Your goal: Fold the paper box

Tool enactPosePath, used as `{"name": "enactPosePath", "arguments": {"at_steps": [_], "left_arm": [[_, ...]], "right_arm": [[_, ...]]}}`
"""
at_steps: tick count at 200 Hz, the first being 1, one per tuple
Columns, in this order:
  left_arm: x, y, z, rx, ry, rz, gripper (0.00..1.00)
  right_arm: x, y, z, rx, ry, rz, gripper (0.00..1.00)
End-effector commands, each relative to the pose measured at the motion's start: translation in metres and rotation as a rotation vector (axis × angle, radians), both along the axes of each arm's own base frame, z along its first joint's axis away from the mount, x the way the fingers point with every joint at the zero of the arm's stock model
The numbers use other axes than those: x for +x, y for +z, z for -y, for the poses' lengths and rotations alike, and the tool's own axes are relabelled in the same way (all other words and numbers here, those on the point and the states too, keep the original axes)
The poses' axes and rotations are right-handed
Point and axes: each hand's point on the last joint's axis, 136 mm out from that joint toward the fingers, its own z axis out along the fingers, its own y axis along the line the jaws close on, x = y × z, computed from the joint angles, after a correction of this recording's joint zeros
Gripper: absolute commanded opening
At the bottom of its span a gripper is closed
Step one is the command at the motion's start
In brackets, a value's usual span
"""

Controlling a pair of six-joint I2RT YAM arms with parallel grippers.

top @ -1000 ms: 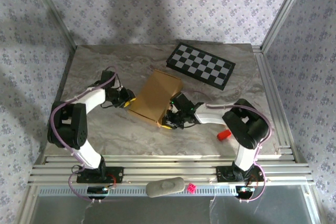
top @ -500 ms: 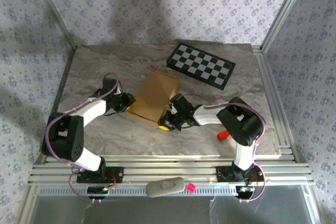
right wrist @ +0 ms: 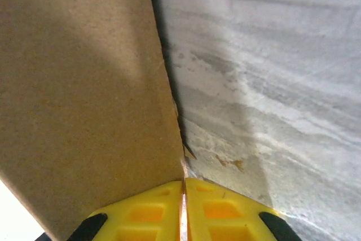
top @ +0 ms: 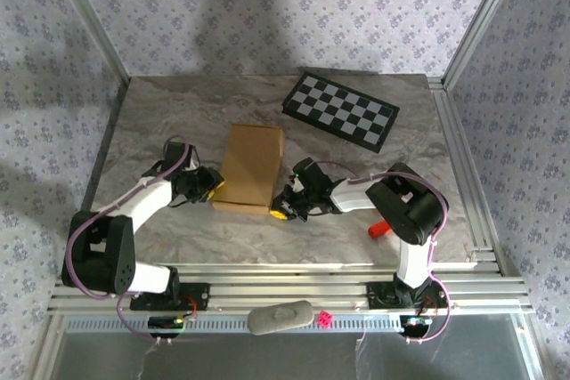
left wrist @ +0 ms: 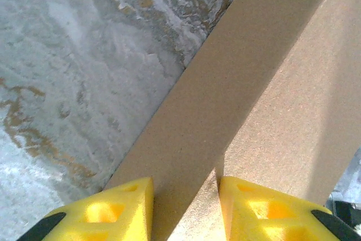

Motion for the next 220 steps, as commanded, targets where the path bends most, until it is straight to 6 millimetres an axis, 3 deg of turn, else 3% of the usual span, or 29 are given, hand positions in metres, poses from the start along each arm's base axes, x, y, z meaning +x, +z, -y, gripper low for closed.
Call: {"name": "enactPosePath", "arguments": {"at_steps": [1, 20, 45, 82, 86, 107, 133, 167, 220], "left_arm": [[-0.022, 0.008, 0.008, -0.095, -0.042, -0.097, 0.36], [-0.014, 0.018, -0.008, -0.058, -0.018, -0.071, 0.40], [0.010, 0.030, -0.033, 0.007, 0.045, -0.023, 0.41], [0.065, 0.024, -0.058, 0.046, 0.121, -0.001, 0.40], [0.072, 0.023, -0.060, 0.050, 0.126, -0.002, 0.39], [0.099, 0.010, -0.064, 0.050, 0.139, -0.020, 0.37], [0.124, -0.007, -0.060, 0.006, 0.145, -0.035, 0.32], [0.144, -0.016, -0.048, -0.074, 0.146, -0.016, 0.29], [0.140, -0.030, -0.035, -0.107, 0.121, -0.039, 0.27]], "right_arm": [[0.019, 0.014, 0.007, -0.035, -0.025, 0.087, 0.12], [0.021, 0.025, 0.029, -0.125, -0.018, 0.123, 0.13], [0.041, 0.040, 0.057, -0.212, -0.022, 0.174, 0.13], [0.108, 0.040, 0.074, -0.273, -0.051, 0.208, 0.13], [0.123, 0.048, 0.070, -0.268, -0.056, 0.236, 0.13], [0.170, 0.046, 0.069, -0.281, -0.094, 0.248, 0.13], [0.208, 0.038, 0.061, -0.285, -0.121, 0.257, 0.13], [0.231, 0.021, 0.046, -0.266, -0.130, 0.258, 0.13], [0.242, 0.001, 0.026, -0.218, -0.138, 0.249, 0.13]]}}
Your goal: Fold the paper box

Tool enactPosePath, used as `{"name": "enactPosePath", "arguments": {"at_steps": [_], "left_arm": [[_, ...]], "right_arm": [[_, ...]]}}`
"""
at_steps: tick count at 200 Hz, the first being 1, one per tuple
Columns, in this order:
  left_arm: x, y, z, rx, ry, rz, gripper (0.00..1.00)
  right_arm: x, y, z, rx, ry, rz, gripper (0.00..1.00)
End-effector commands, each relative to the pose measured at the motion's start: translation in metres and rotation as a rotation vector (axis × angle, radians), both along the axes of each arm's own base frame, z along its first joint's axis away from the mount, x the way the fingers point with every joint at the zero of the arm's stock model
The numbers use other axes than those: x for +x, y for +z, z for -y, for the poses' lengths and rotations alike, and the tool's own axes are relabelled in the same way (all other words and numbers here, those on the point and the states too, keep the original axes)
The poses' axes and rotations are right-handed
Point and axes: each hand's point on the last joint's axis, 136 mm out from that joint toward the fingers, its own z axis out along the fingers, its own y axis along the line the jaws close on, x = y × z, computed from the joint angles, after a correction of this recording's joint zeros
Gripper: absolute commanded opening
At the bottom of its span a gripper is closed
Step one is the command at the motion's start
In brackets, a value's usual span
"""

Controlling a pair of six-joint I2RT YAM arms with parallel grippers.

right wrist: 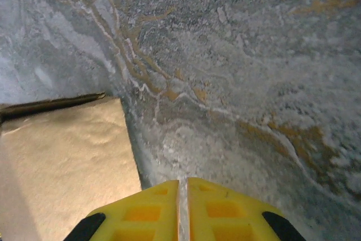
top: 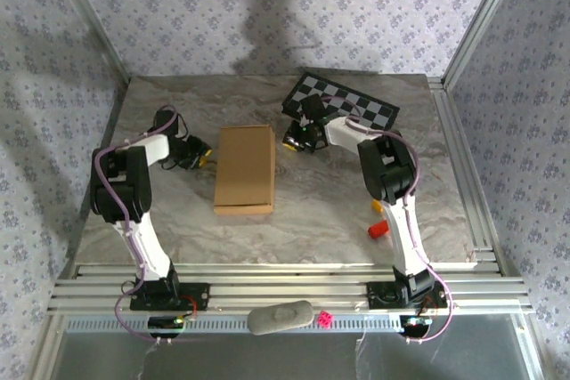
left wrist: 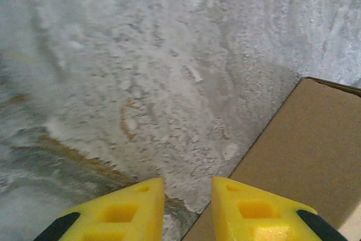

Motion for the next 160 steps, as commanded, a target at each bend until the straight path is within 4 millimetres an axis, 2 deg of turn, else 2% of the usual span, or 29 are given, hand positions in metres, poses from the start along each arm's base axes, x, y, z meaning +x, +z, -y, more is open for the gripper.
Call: {"name": "enactPosePath", "arguments": {"at_steps": [1, 27, 103, 130, 160], "left_arm": [[0.008, 0.002, 0.011, -0.050, -0.013, 0.022, 0.27], [0.010, 0.001, 0.019, -0.065, -0.026, 0.026, 0.27], [0.015, 0.005, 0.050, -0.090, -0.083, 0.036, 0.26], [0.012, 0.005, 0.066, -0.087, -0.111, 0.032, 0.26], [0.005, 0.005, 0.073, -0.079, -0.113, 0.030, 0.26]], "right_arm": [[0.005, -0.003, -0.014, 0.033, 0.002, 0.000, 0.13], [0.004, -0.006, -0.027, 0.057, 0.022, -0.004, 0.13], [0.000, 0.013, -0.052, 0.139, 0.046, 0.024, 0.13], [-0.001, 0.017, -0.056, 0.160, 0.042, 0.023, 0.13], [-0.002, 0.020, -0.052, 0.148, 0.024, 0.025, 0.13]]}}
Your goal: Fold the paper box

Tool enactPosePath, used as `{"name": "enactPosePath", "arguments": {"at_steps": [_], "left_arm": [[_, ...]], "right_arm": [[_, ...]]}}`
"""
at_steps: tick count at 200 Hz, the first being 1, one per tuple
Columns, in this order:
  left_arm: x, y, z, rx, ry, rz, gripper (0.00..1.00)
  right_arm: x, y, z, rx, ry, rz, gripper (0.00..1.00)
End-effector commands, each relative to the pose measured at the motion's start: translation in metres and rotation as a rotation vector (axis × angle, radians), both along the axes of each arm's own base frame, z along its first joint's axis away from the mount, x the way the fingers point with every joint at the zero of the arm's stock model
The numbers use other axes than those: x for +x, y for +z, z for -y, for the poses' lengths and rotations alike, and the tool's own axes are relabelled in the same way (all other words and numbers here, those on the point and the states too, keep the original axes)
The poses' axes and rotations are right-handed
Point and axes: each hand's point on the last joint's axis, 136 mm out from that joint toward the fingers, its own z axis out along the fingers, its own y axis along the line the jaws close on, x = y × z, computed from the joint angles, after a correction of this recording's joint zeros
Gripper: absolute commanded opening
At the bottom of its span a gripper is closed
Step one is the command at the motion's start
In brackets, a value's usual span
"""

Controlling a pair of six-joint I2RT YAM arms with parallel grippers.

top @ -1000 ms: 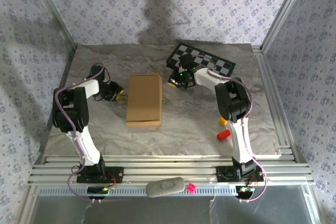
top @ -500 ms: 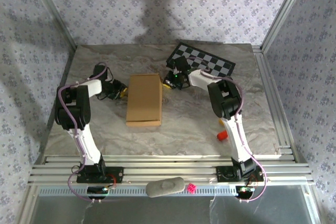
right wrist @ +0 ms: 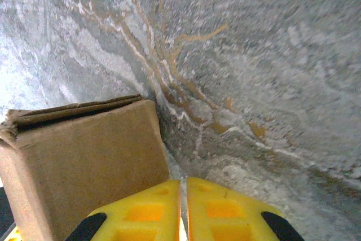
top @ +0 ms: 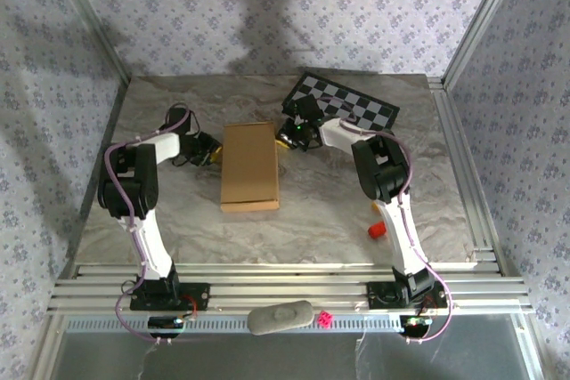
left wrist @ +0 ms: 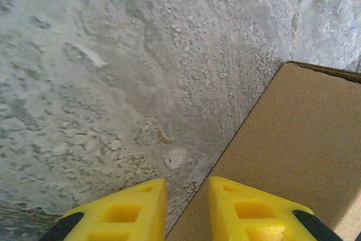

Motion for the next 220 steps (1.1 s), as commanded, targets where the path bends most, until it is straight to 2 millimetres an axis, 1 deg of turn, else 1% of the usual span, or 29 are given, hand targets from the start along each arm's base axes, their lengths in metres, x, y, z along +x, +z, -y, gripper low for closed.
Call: {"name": "enactPosePath", "arguments": {"at_steps": [1, 19, 32, 45, 57, 63, 77, 83, 86, 90, 93, 98, 100, 102, 113, 123, 126, 134, 145, 155, 162, 169, 174, 178, 179, 181, 194, 209, 220], "left_arm": [[-0.008, 0.005, 0.036, -0.055, -0.081, 0.006, 0.26], [-0.011, 0.011, 0.027, -0.016, -0.063, 0.013, 0.28], [-0.012, 0.021, 0.013, 0.044, -0.033, 0.024, 0.32], [-0.012, 0.037, -0.004, 0.111, 0.003, 0.051, 0.37], [-0.011, 0.058, -0.019, 0.172, 0.037, 0.092, 0.45], [-0.011, 0.070, -0.026, 0.201, 0.053, 0.114, 0.48], [-0.011, 0.103, -0.042, 0.268, 0.085, 0.183, 0.56], [-0.012, 0.116, -0.048, 0.298, 0.099, 0.211, 0.64], [-0.013, 0.123, -0.051, 0.314, 0.109, 0.225, 0.66], [-0.015, 0.132, -0.055, 0.334, 0.120, 0.245, 0.71], [-0.017, 0.138, -0.057, 0.345, 0.126, 0.256, 0.73], [-0.020, 0.149, -0.061, 0.361, 0.139, 0.282, 0.84], [-0.021, 0.153, -0.063, 0.368, 0.145, 0.292, 0.94], [-0.023, 0.157, -0.063, 0.370, 0.148, 0.301, 0.98], [-0.031, 0.177, -0.069, 0.400, 0.167, 0.348, 1.00], [-0.039, 0.194, -0.072, 0.418, 0.169, 0.405, 1.00], [-0.042, 0.197, -0.073, 0.422, 0.169, 0.420, 1.00], [-0.050, 0.209, -0.074, 0.436, 0.170, 0.470, 1.00], [-0.063, 0.223, -0.077, 0.459, 0.176, 0.546, 1.00], [-0.077, 0.228, -0.084, 0.486, 0.205, 0.582, 1.00], [-0.087, 0.230, -0.088, 0.499, 0.222, 0.604, 1.00], [-0.097, 0.231, -0.092, 0.513, 0.231, 0.622, 1.00], [-0.102, 0.229, -0.093, 0.526, 0.228, 0.628, 1.00], [-0.107, 0.229, -0.094, 0.534, 0.227, 0.636, 1.00], [-0.109, 0.229, -0.095, 0.538, 0.225, 0.636, 1.00], [-0.112, 0.227, -0.096, 0.544, 0.226, 0.632, 1.00], [-0.130, 0.219, -0.104, 0.613, 0.233, 0.594, 0.99], [-0.155, 0.205, -0.123, 0.760, 0.287, 0.517, 1.00], [-0.171, 0.196, -0.137, 0.864, 0.321, 0.469, 0.99]], "right_arm": [[-0.014, 0.017, -0.029, 0.070, 0.060, 0.017, 0.13], [-0.016, 0.020, -0.013, 0.008, 0.022, 0.022, 0.14], [-0.016, 0.026, 0.007, -0.055, -0.026, 0.034, 0.15], [-0.015, 0.040, 0.031, -0.093, -0.092, 0.060, 0.18], [-0.014, 0.056, 0.058, -0.119, -0.154, 0.085, 0.25], [-0.015, 0.069, 0.073, -0.136, -0.185, 0.103, 0.29], [-0.019, 0.110, 0.107, -0.182, -0.240, 0.182, 0.39], [-0.022, 0.130, 0.121, -0.203, -0.257, 0.219, 0.43], [-0.024, 0.138, 0.130, -0.216, -0.266, 0.232, 0.44], [-0.027, 0.150, 0.139, -0.230, -0.275, 0.251, 0.46], [-0.029, 0.158, 0.147, -0.240, -0.284, 0.265, 0.48], [-0.034, 0.172, 0.160, -0.256, -0.297, 0.284, 0.52], [-0.035, 0.177, 0.166, -0.263, -0.304, 0.293, 0.53], [-0.037, 0.182, 0.171, -0.269, -0.313, 0.298, 0.55], [-0.049, 0.205, 0.202, -0.310, -0.367, 0.325, 0.64], [-0.064, 0.224, 0.234, -0.339, -0.433, 0.338, 0.97], [-0.070, 0.228, 0.244, -0.348, -0.452, 0.339, 0.99], [-0.084, 0.240, 0.268, -0.365, -0.505, 0.355, 0.99], [-0.109, 0.244, 0.302, -0.388, -0.569, 0.332, 0.99], [-0.129, 0.249, 0.327, -0.386, -0.623, 0.331, 0.99], [-0.141, 0.253, 0.340, -0.387, -0.647, 0.347, 0.99], [-0.155, 0.251, 0.350, -0.403, -0.663, 0.348, 0.99], [-0.165, 0.249, 0.354, -0.421, -0.661, 0.349, 0.99], [-0.172, 0.253, 0.357, -0.439, -0.658, 0.365, 0.99], [-0.175, 0.245, 0.358, -0.451, -0.655, 0.350, 0.99], [-0.179, 0.239, 0.359, -0.470, -0.650, 0.340, 0.99], [-0.199, 0.228, 0.373, -0.579, -0.668, 0.330, 0.99], [-0.219, 0.202, 0.387, -0.662, -0.709, 0.288, 1.00], [-0.226, 0.181, 0.391, -0.683, -0.724, 0.305, 1.00]]}}
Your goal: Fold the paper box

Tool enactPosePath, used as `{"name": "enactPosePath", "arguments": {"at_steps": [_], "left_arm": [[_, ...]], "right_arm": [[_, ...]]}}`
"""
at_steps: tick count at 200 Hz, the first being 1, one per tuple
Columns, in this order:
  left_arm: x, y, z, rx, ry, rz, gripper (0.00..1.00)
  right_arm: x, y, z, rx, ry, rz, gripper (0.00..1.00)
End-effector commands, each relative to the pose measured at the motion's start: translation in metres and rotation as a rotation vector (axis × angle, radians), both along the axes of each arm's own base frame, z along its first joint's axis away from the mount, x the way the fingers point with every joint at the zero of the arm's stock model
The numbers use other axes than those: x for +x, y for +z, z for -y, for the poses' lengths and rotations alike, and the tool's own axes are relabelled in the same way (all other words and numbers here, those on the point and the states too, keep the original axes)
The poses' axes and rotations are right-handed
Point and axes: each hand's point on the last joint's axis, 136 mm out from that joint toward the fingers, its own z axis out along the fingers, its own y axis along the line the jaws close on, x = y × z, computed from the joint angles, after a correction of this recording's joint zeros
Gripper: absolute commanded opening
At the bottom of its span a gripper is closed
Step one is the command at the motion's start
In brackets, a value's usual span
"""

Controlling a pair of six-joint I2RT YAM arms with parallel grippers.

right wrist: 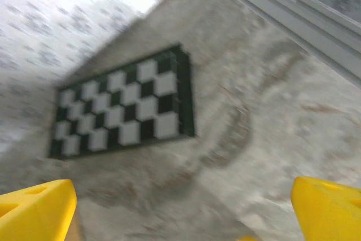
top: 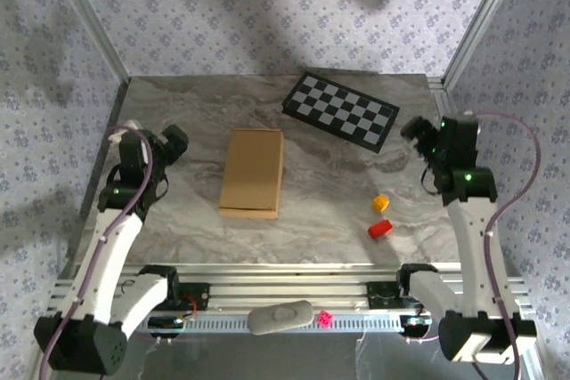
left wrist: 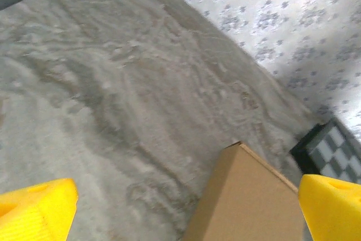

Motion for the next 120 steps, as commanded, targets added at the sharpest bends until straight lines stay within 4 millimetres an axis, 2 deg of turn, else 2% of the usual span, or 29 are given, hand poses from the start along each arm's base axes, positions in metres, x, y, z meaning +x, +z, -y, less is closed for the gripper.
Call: {"name": "enactPosePath", "arguments": {"at_steps": [1, 20, 38, 55, 75, 90, 101, 120], "left_arm": [[-0.037, -0.021, -0.038, 0.222, 0.176, -0.104, 1.00], [-0.057, -0.041, -0.051, 0.300, 0.196, -0.147, 1.00], [-0.068, -0.064, -0.060, 0.366, 0.210, -0.129, 1.00], [-0.071, -0.077, -0.061, 0.438, 0.170, -0.109, 1.00], [-0.068, -0.086, -0.059, 0.520, 0.108, -0.092, 1.00], [-0.057, -0.094, -0.048, 0.580, 0.001, -0.057, 1.00], [-0.050, -0.105, -0.040, 0.592, -0.063, -0.029, 1.00], [-0.046, -0.120, -0.044, 0.564, -0.051, -0.008, 1.00]], "right_arm": [[-0.029, -0.049, 0.023, -0.134, -0.070, -0.107, 1.00], [-0.036, -0.071, 0.036, -0.239, -0.128, 0.013, 1.00], [-0.041, -0.093, 0.045, -0.381, -0.156, 0.081, 1.00], [-0.040, -0.117, 0.040, -0.513, -0.057, 0.033, 0.99], [-0.037, -0.147, 0.029, -0.551, 0.068, -0.040, 1.00], [-0.030, -0.155, 0.017, -0.535, 0.139, -0.006, 1.00], [-0.021, -0.150, 0.010, -0.533, 0.158, 0.047, 1.00], [-0.012, -0.153, 0.012, -0.541, 0.148, 0.032, 1.00]]}}
